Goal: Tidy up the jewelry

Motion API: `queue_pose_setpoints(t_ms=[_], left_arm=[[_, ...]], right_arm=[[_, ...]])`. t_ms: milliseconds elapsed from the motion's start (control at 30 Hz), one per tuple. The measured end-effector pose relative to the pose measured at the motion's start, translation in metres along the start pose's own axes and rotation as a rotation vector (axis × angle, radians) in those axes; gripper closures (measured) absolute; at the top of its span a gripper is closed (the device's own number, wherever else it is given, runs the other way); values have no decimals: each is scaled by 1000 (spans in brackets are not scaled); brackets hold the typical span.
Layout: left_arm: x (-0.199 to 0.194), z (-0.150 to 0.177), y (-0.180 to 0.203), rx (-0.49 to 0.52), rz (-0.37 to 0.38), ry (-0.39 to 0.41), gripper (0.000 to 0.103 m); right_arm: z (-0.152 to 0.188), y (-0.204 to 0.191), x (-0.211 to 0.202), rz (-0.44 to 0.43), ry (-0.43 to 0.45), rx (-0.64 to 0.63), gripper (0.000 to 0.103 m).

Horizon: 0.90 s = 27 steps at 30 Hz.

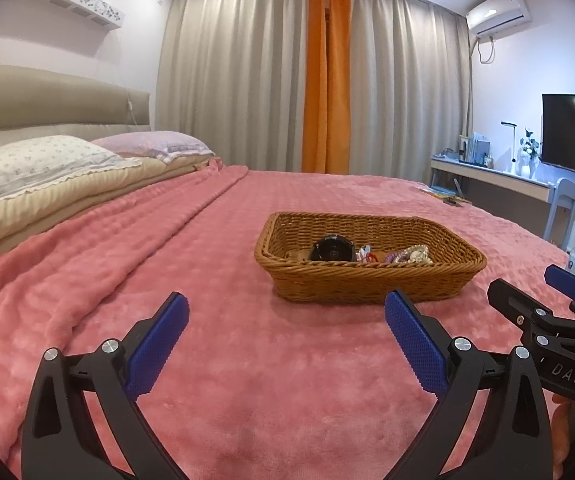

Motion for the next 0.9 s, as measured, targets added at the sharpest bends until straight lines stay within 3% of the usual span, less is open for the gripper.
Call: queue_pose_setpoints(t_ms=[900], left_arm=[[4, 2, -2, -4, -1, -13, 8]], right_arm=[[1, 0, 1, -1, -7, 3, 8]])
Point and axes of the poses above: each gripper's, at about its wrist camera, not at the fingertips, and x roughly the way its jaws point, y to its right, z to its underside, the point moved 2 cm from there along x, roughly the way its jaws point, and after that the axes turned 8 degrees about y, right-handed, at the moved point
